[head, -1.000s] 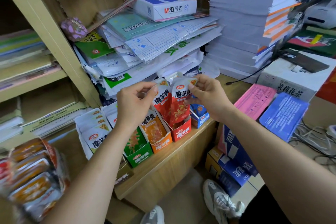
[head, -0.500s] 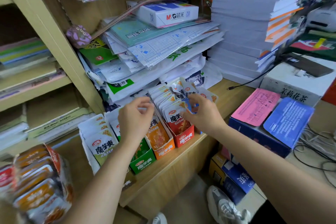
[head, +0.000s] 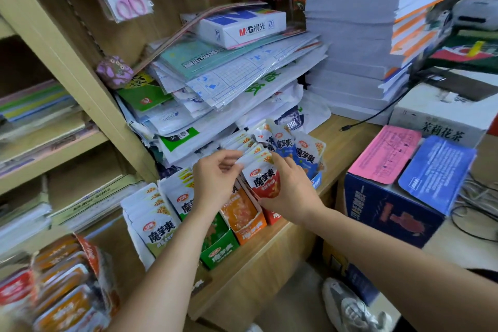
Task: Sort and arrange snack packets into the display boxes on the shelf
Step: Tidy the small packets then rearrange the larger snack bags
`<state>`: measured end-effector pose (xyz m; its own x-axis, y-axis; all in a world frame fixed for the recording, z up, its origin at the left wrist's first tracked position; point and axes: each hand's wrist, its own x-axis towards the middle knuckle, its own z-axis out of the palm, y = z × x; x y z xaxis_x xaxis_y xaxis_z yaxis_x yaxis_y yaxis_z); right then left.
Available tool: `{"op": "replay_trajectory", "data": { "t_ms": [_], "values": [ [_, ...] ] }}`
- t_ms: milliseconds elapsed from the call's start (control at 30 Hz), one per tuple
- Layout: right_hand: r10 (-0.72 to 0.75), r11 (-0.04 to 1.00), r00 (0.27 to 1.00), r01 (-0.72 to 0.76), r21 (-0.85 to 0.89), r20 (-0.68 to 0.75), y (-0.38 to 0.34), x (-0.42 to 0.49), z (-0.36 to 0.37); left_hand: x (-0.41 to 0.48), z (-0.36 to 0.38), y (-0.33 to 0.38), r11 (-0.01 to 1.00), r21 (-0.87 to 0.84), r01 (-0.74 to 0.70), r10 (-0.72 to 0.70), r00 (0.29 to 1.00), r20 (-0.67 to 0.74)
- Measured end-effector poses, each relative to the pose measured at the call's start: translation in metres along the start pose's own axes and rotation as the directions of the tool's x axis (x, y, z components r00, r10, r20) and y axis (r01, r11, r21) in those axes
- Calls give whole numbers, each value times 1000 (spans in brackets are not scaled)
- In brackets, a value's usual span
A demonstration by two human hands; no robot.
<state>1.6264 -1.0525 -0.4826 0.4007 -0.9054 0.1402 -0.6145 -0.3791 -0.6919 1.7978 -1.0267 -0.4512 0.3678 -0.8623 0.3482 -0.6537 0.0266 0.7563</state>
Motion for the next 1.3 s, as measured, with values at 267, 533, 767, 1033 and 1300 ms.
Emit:
{"op": "replay_trajectory", "data": {
  "t_ms": [267,533,767,1033,1300],
  "values": [
    [17,998,1000,-16,65,-12,2,0,3,1,-11,-2,988,-111,-104,111,992,59],
    [-25,999,999,25,-21,-28,-3,-3,4,5,-11,-7,989,35,-142,140,989,54],
    [-52,988,995,64,-140,87,-2,6,4,-3,6,-3,962,217,-167,149,984,100],
    [-89,996,992,88,10,92,4,7,-1,2,15,0,988,148,-50,66,993,-103],
    [-119,982,993,115,-151,-22,5,-11,2,13,-17,-12,966,180,-188,184,982,37]
  ]
}}
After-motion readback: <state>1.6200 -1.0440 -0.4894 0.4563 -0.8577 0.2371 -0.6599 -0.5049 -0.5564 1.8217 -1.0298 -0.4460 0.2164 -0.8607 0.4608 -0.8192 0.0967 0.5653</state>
